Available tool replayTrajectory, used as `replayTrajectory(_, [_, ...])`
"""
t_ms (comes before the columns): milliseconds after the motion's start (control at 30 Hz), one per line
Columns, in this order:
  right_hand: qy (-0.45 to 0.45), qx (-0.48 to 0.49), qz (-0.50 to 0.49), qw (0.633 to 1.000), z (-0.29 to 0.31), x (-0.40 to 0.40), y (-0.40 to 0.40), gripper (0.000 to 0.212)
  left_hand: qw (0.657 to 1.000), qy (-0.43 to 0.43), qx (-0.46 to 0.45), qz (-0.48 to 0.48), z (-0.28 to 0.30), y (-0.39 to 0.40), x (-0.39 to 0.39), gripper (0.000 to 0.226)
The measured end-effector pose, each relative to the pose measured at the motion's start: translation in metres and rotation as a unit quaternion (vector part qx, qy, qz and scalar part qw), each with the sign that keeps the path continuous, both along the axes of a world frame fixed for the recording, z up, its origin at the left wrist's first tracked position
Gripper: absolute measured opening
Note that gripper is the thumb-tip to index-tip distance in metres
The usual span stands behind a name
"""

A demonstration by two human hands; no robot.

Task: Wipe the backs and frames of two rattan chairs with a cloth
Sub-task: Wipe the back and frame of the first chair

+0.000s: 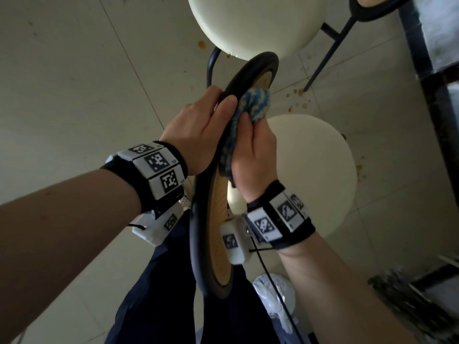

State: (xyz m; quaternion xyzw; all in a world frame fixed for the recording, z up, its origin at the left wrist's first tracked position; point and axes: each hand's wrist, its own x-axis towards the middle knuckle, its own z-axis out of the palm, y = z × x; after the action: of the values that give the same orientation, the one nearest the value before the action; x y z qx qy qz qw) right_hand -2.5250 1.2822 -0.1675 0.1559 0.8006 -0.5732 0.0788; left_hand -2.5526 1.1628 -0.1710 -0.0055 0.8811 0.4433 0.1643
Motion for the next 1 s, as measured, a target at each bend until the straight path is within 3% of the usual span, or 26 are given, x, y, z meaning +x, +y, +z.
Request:
replayTrajectory(300, [-0.114, 0.026, -0.1, 0.988, -0.079, -0.069, 0.025, 0.035, 1.0, 0.005, 0.009, -0.005, -0.001, 0.001, -0.001, 0.031])
replayTrajectory(667, [-0.308, 0.061, 0.009, 0.949, -0.129, 0.009, 0.018, 0.033, 1.0, -0.004, -0.008, -0.003, 0.001, 0.001, -0.002, 0.042])
replayTrajectory(833, [-0.347, 0.04, 0.06, 0.935, -0.129, 0.0, 0.028, 0.027, 1.0, -0.01, -0.005, -0.003, 0.003, 0.0, -0.001, 0.042])
replayTrajectory(1000, [-0.297, -0.004, -0.036, 0.954, -0.108, -0.044, 0.034, 0.028, 1.0, -0.014, -0.004, -0.002, 0.003, 0.001, -0.001, 0.043])
